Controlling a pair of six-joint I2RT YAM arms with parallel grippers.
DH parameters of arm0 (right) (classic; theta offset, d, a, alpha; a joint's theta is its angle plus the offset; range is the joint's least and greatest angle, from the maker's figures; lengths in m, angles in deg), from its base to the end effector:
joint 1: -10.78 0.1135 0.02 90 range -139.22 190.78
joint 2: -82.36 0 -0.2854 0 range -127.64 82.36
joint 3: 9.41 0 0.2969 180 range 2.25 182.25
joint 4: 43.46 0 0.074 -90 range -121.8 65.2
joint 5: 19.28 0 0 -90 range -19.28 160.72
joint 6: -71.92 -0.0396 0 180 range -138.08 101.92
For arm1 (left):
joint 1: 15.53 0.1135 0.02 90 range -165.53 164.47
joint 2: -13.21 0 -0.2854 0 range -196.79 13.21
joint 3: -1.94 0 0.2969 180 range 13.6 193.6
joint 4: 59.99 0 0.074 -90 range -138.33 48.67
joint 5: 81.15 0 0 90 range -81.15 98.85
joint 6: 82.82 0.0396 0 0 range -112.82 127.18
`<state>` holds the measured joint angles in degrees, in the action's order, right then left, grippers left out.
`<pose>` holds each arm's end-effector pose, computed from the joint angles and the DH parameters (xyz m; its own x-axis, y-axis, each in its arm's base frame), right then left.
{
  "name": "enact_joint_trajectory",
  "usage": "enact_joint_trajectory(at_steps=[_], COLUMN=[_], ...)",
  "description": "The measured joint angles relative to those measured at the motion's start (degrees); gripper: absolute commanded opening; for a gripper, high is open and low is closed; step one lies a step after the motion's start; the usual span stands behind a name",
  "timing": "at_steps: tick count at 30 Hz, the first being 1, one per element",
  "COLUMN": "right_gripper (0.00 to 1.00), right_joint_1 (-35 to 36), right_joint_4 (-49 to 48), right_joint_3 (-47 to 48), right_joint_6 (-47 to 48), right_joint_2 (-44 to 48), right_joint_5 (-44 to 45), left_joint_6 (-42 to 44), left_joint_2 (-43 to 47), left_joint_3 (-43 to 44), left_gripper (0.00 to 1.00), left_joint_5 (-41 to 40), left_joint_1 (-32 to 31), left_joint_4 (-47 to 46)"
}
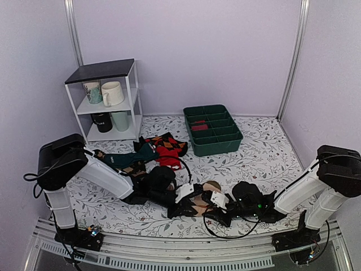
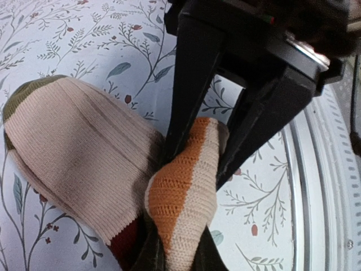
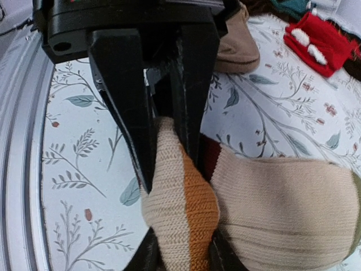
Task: Roll the socks
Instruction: Roll a pair of socks at the center of the board.
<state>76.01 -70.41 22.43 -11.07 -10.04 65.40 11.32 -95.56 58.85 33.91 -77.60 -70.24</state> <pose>0.1108 0.2488 0.0773 -0.1159 -0.5412 -0.8329 -0.9577 0.2831 -0.0507 0.1619 -0.3412 0.0772 -0.2417 0.5956 -0.7660 0.9687 0.1018 -0.2266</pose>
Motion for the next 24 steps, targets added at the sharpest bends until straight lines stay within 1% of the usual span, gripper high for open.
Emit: enact_joint_trajectory(at_steps=[2,3,4,5,6,10,13,14,18,22,24], right_gripper=[0.11,0.10,0.10,0.09,0.09,0.09,0.09,0.09,0.09,0.09,0.09], right_joint_1=[-0.15,-0.33,-0.63,-1.09,-1.62,-4.35,-6.03,-6.43,-7.89,-8.68,-9.01], right_joint_4=[-0.26,-0.26,-0.26,-0.13,-0.07,0.90,1.42,1.57,2.38,3.67,4.20], right_joint_3=[0.28,0.48,0.66,0.81,1.01,1.99,2.47,2.71,4.13,5.07,5.55], right_joint_6=[-1.05,-1.46,-1.95,-2.25,-2.75,-7.89,-12.48,-13.75,-19.04,-23.19,-24.52], right_joint_2=[-0.48,-0.61,-0.70,-0.79,-0.94,-1.36,-1.92,-2.21,-3.67,-4.70,-5.03], right_joint_5=[-0.09,-0.44,-0.92,-1.73,-2.58,-7.26,-11.02,-11.98,-16.24,-18.88,-19.93], left_joint_6=[-0.20,-0.28,-0.66,-0.90,-1.16,-0.28,0.83,1.46,6.88,13.57,16.98], left_joint_2=[0.04,0.13,0.28,0.48,0.79,2.38,6.32,7.65,12.96,12.09,10.23], left_joint_3=[-0.11,-0.22,-0.42,-0.57,-0.79,-2.43,-7.02,-8.76,-17.03,-20.87,-20.79], left_gripper=[0.01,0.18,0.42,0.47,0.49,0.49,0.51,0.52,0.55,0.57,0.68], left_joint_5=[0.04,0.00,-0.17,-0.44,-1.29,-5.70,-11.76,-12.68,-15.47,-15.39,-14.71], left_joint_1=[0.13,0.20,0.26,0.31,0.31,-0.26,-1.20,-1.25,-1.75,-3.06,-3.32], left_joint_4=[-0.04,-0.04,-0.11,-0.17,-0.07,-0.26,-1.86,-2.69,-12.20,-24.26,-28.04])
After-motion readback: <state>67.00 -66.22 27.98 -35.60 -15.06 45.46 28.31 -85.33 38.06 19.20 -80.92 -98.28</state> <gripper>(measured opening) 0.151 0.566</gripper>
